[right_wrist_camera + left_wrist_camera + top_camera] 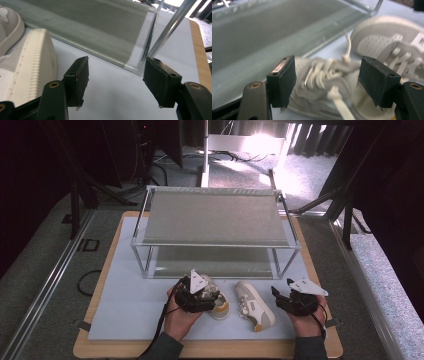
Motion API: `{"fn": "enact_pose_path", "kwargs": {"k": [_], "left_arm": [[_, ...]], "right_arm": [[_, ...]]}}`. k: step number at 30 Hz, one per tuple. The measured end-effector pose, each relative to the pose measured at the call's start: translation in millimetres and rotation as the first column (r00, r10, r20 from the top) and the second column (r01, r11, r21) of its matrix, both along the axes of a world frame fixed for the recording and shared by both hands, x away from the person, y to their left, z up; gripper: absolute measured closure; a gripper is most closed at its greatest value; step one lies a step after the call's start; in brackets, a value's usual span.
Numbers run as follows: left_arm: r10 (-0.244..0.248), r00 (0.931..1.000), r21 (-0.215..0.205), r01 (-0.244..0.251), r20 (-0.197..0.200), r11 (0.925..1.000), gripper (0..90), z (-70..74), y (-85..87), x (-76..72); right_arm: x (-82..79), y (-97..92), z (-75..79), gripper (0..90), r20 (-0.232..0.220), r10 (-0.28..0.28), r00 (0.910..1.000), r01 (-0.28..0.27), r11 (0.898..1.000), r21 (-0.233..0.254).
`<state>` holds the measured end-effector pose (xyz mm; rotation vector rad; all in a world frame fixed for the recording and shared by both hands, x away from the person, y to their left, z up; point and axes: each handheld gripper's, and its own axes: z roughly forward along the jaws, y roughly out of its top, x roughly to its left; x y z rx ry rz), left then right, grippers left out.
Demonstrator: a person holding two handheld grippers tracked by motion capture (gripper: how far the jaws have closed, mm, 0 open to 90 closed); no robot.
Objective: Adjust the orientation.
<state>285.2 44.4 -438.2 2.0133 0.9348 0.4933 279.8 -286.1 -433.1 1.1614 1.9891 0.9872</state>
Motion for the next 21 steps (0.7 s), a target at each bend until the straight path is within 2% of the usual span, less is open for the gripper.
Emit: {"fn": "enact_pose_path", "kwargs": {"k": [5,9,14,18,21], "left_arm": [[0.018,0.9989,0.010,-0.018,-0.042,0.9998,29.8,-12.4,4.9,-3.7],[-0.002,0.9952,-0.049,-0.003,-0.098,0.9988,30.6,-18.3,16.0,-1.3],[-0.014,0.9967,-0.018,0.012,-0.081,0.9998,33.4,-15.3,20.3,-4.9],[0.002,0.9974,0.006,-0.002,-0.072,1.0000,33.7,-13.2,26.4,-6.4],[0.018,0.9967,0.002,-0.018,-0.079,0.9998,33.7,-12.8,34.9,-6.8]], "right_arm": [[-3.0,2.9,3.4,36.8,0.008,0.013,0.9999,-0.013,1.000,0.000],[-6.3,7.0,4.7,36.8,0.012,0.026,0.9996,-0.026,1.000,0.005],[-11.4,16.4,5.9,36.8,0.014,0.063,0.9979,-0.063,0.998,-0.001],[-15.6,21.7,9.4,36.8,0.023,0.090,0.9957,-0.090,0.996,0.003],[-19.2,23.8,10.3,37.0,0.025,0.105,0.9942,-0.106,0.994,0.025]]}}
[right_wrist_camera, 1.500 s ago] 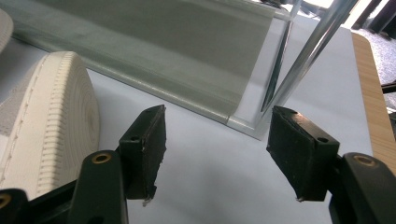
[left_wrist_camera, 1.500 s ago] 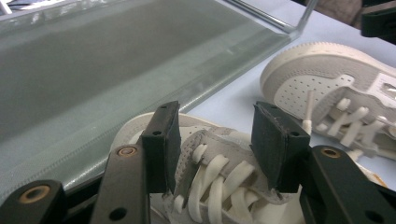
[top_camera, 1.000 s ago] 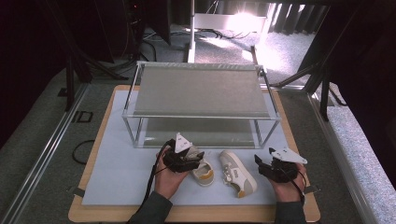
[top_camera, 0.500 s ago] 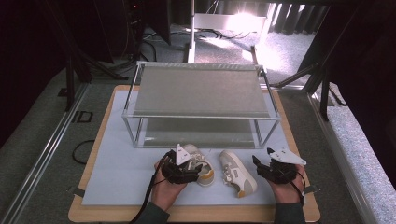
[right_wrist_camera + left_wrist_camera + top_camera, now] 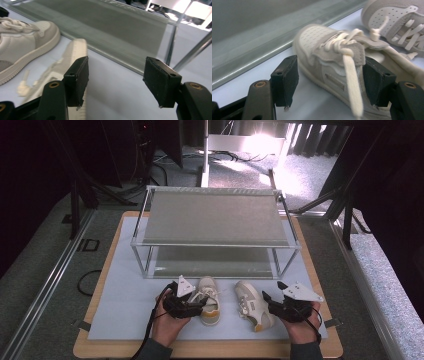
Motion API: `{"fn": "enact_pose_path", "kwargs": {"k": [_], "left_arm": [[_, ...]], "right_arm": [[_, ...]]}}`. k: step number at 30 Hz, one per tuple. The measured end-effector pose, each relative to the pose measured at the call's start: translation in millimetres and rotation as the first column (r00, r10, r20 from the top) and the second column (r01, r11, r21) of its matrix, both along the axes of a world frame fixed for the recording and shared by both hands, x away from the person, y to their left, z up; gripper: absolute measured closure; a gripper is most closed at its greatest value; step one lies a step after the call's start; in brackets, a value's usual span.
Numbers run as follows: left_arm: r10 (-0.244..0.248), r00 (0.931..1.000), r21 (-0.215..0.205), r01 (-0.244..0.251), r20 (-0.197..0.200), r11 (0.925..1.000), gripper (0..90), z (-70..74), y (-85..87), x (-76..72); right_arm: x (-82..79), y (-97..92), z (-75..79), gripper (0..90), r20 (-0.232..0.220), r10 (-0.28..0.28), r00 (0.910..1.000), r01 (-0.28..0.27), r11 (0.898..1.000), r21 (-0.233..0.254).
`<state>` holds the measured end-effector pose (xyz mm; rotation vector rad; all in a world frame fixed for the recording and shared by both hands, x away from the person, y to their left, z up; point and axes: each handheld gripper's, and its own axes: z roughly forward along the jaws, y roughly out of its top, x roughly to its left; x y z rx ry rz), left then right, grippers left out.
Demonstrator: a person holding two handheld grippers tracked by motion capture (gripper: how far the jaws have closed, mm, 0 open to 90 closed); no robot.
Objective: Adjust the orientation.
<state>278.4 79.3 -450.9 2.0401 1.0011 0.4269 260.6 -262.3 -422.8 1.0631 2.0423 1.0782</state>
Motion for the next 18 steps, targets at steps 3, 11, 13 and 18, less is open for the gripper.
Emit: {"fn": "enact_pose_path", "kwargs": {"k": [3,11,13,18], "left_arm": [[0.012,0.9999,-0.001,-0.012,0.006,0.9999,33.6,1.2,5.8,-1.7],[0.001,0.9998,0.002,-0.001,0.022,1.0000,33.6,2.8,6.4,-5.7],[-0.005,0.9996,0.002,0.005,0.028,1.0000,33.6,4.4,6.0,-7.4],[-0.005,0.9991,-0.010,0.005,0.042,0.9999,33.5,8.5,8.6,-10.8]], "right_arm": [[-3.7,3.0,-0.3,38.0,-0.008,0.020,0.9998,-0.020,1.000,0.006],[-19.4,12.6,-0.2,39.6,0.005,0.082,0.9966,-0.082,0.997,0.009],[-24.2,15.9,-1.3,39.4,0.010,0.104,0.9945,-0.104,0.995,-0.002],[-31.2,22.8,-1.4,39.4,0.018,0.148,0.9889,-0.147,0.989,-0.011]]}}
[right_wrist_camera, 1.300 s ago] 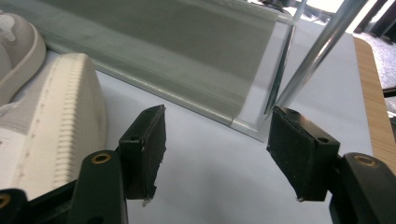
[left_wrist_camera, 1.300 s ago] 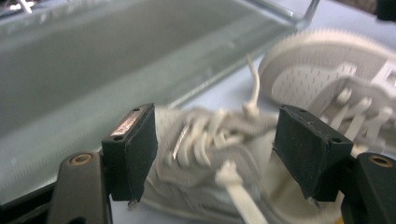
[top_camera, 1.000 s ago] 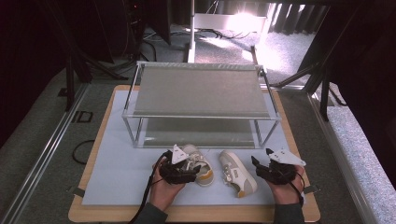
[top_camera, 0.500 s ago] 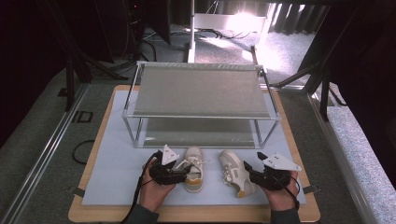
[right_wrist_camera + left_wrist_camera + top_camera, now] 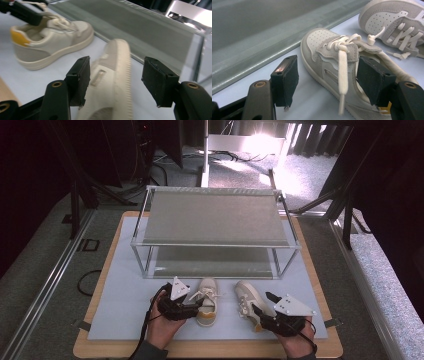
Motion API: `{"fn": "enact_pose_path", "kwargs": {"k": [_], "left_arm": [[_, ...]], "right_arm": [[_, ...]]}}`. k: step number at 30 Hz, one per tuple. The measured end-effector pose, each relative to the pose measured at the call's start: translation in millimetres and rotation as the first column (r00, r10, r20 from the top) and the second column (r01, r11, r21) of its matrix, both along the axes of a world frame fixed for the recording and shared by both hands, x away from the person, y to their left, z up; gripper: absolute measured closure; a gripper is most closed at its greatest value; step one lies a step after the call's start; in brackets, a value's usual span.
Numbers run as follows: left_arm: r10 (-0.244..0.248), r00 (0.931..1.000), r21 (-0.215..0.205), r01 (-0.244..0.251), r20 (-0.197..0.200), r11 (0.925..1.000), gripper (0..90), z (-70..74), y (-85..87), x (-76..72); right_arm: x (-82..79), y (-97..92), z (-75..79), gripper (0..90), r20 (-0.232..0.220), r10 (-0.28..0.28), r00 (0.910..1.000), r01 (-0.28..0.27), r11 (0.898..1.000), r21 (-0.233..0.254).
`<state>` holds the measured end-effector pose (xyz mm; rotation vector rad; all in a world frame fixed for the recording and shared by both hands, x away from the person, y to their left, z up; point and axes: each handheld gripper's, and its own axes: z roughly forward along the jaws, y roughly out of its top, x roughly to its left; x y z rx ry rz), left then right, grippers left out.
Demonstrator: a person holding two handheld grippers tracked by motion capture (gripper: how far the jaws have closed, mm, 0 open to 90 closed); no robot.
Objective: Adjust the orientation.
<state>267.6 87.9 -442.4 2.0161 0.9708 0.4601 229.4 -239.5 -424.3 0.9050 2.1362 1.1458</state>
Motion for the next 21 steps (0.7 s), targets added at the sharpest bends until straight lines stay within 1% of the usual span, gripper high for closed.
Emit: {"fn": "enact_pose_path", "kwargs": {"k": [1,2,3,5,6,8,11,18,21], "left_arm": [[0.000,1.0000,-0.006,0.000,0.000,1.0000,33.5,0.9,1.7,-1.5],[-0.001,1.0000,-0.007,0.001,0.000,1.0000,33.5,0.7,2.1,-1.9],[-0.001,1.0000,-0.003,0.001,-0.001,1.0000,33.5,0.3,2.5,-2.4],[-0.001,1.0000,-0.003,0.001,-0.004,1.0000,33.5,-0.8,3.0,-2.9],[-0.001,1.0000,-0.003,0.001,-0.004,1.0000,33.5,-0.8,3.0,-2.9],[0.001,1.0000,-0.003,-0.001,-0.005,1.0000,33.5,-1.2,3.4,-2.9],[-0.002,1.0000,-0.013,0.002,-0.005,0.9999,33.5,-0.9,3.4,-3.3],[-0.013,0.9999,-0.012,0.012,-0.011,0.9999,33.5,-2.8,-0.1,-3.5],[-0.017,0.9998,-0.009,0.017,-0.012,0.9998,33.5,-3.8,-0.6,-3.1]], "right_arm": [[-1.2,2.2,0.3,39.5,0.002,0.012,0.9999,-0.012,1.000,-0.003],[-2.9,8.2,-0.1,40.5,0.006,0.045,0.9990,-0.045,0.999,-0.019],[-3.3,11.4,-1.1,40.7,0.007,0.060,0.9982,-0.060,0.998,-0.029],[-4.1,17.4,-3.8,41.8,0.005,0.077,0.9970,-0.077,0.996,-0.055],[-4.1,17.4,-3.8,41.8,0.005,0.077,0.9970,-0.077,0.996,-0.055],[-4.1,22.2,-8.1,41.9,-0.007,0.095,0.9955,-0.095,0.993,-0.071],[-5.1,23.2,-10.5,42.0,-0.018,0.101,0.9947,-0.102,0.992,-0.076],[-6.2,23.4,-15.6,41.5,-0.033,0.113,0.9930,-0.116,0.989,-0.096],[-5.9,22.8,-16.1,41.6,-0.033,0.115,0.9929,-0.117,0.989,-0.090]]}}
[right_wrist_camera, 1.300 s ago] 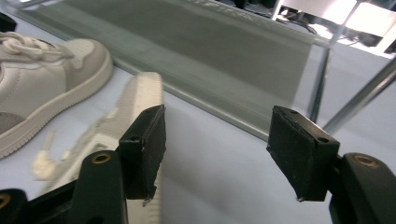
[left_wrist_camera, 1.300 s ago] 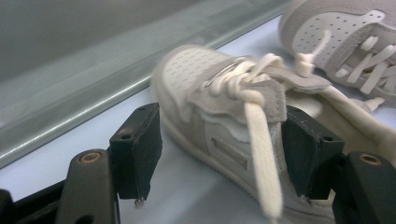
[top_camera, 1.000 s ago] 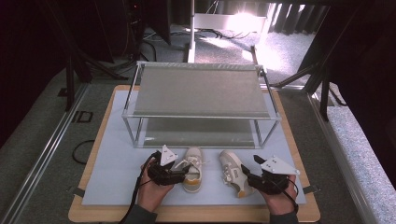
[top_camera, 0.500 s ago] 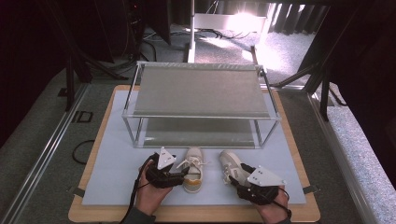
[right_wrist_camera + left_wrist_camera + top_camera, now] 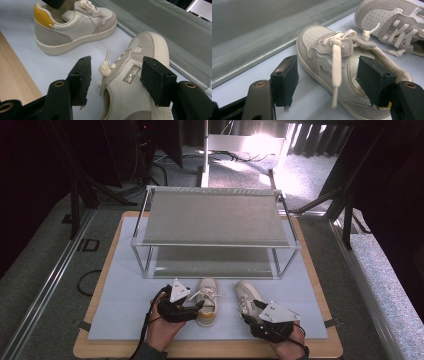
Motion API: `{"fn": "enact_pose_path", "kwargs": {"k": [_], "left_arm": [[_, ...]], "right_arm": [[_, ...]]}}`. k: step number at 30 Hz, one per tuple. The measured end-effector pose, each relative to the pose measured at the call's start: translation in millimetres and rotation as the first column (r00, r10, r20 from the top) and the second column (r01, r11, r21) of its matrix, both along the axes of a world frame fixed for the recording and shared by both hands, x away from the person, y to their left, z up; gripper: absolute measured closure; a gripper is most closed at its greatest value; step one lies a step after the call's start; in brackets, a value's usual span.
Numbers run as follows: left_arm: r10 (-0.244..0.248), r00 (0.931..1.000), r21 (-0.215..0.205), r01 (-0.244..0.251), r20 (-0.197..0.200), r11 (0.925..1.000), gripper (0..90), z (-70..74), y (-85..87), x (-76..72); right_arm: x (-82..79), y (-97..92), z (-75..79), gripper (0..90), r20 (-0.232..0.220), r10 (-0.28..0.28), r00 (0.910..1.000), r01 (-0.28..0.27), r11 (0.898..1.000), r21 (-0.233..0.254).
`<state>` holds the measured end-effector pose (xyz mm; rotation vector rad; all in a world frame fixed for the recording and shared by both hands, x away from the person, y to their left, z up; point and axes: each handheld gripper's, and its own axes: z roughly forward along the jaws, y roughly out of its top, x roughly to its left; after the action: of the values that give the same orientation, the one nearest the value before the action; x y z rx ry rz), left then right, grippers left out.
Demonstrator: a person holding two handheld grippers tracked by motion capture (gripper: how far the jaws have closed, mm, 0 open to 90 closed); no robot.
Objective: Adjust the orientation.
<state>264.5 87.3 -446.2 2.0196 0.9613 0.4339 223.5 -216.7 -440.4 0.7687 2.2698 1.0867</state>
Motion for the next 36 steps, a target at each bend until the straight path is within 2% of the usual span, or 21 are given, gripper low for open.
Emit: {"fn": "enact_pose_path", "kwargs": {"k": [7,14,16,17,18,25,28,30,34,36], "left_arm": [[0.000,1.0000,-0.003,0.000,-0.009,1.0000,33.4,-1.8,0.4,1.0],[0.004,0.9999,-0.010,-0.004,-0.016,0.9999,33.5,-3.4,1.0,3.1],[0.007,0.9998,-0.009,-0.007,-0.019,0.9999,33.5,-4.5,0.7,4.1],[0.011,0.9997,-0.008,-0.011,-0.022,0.9999,33.5,-4.8,0.4,4.3],[0.010,0.9997,-0.008,-0.010,-0.024,0.9999,33.5,-4.9,0.1,4.6],[0.004,0.9995,-0.010,-0.004,-0.032,0.9999,33.5,-5.8,-2.0,6.7],[0.004,0.9994,-0.013,-0.005,-0.035,0.9999,33.6,-6.9,-2.5,7.9],[0.004,0.9992,-0.005,-0.004,-0.040,1.0000,34.0,-8.7,-2.6,9.4],[-0.001,0.9987,-0.012,0.000,-0.050,0.9999,34.1,-10.3,-3.9,10.4],[-0.002,0.9985,-0.015,0.002,-0.055,0.9999,34.1,-11.1,-4.8,11.2]], "right_arm": [[1.9,-3.2,0.1,41.7,0.015,-0.011,0.9998,0.011,1.000,-0.012],[10.2,-12.6,3.8,42.9,0.024,-0.049,0.9985,0.050,0.998,-0.038],[12.3,-16.2,4.8,49.9,0.017,-0.047,0.9987,0.048,0.999,-0.022],[14.0,-18.8,5.2,49.8,0.008,-0.040,0.9992,0.040,0.999,-0.004],[15.5,-21.0,5.4,49.9,0.002,-0.048,0.9988,0.048,0.999,0.004],[26.9,-31.7,3.2,48.2,-0.004,-0.115,0.9933,0.115,0.993,-0.025],[31.0,-35.5,2.1,51.0,-0.010,-0.130,0.9914,0.130,0.991,-0.028],[38.8,-45.1,0.1,58.7,-0.030,-0.150,0.9882,0.150,0.989,-0.013],[43.6,-53.1,-3.5,63.3,-0.051,-0.178,0.9828,0.177,0.984,-0.017],[45.3,-56.6,-6.0,65.4,-0.062,-0.189,0.9799,0.190,0.982,-0.001]]}}
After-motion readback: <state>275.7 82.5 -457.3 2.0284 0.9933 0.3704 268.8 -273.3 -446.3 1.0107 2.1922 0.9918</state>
